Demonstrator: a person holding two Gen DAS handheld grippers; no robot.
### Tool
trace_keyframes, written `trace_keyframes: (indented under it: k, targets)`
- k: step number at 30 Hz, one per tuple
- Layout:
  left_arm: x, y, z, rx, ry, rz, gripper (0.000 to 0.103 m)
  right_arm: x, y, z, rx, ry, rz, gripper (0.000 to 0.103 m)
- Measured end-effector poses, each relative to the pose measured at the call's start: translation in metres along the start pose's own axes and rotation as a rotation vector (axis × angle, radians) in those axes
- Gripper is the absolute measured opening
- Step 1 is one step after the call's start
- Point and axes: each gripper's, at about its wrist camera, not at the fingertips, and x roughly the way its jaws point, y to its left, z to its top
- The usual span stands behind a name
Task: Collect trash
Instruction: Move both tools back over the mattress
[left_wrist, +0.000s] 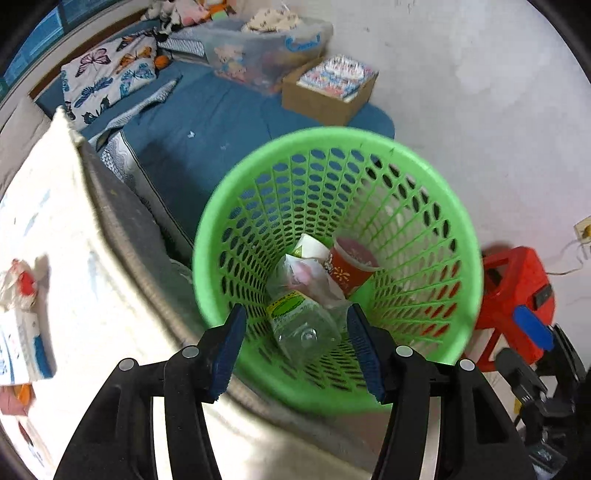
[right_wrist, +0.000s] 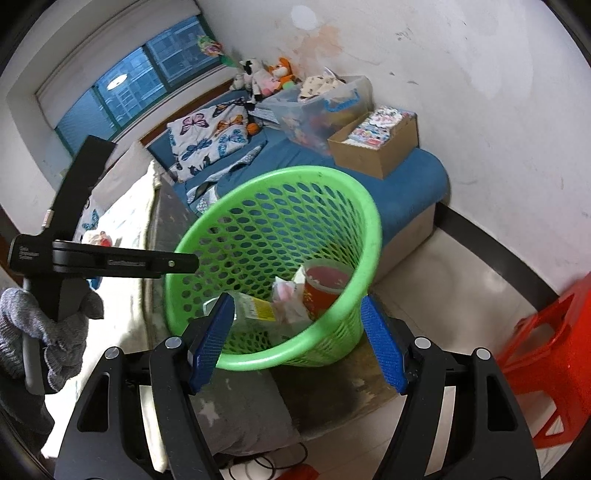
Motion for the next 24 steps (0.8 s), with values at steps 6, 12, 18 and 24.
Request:
trace_keyframes:
  k: [6, 12, 18, 24]
  targets:
    - [-0.052, 0.031, -0.036, -0.055, -0.105, -0.038, 0.056, -0.010, 0.026, 0.007, -0.054, -0.017, 0.025, 0.077]
    - [-0.091, 0.070, -0.081, -0.140, -0.188, -0.052, 0.060, -0.012, 0.064, 0.008, -0.122, -0.018, 0.057, 0.080]
    - [-0.123, 0.109, -0.130, -0.204, -0.258, -0.002, 0.065, -0.007, 0.111, 0.008, -0.189, -0.007, 0.109, 0.082]
    - [-0.149, 0.162, -0.183, -0.296, -0.319, 0.082, 0.072, 0.005, 0.160, 0.004, -0.264, 0.024, 0.171, 0.083]
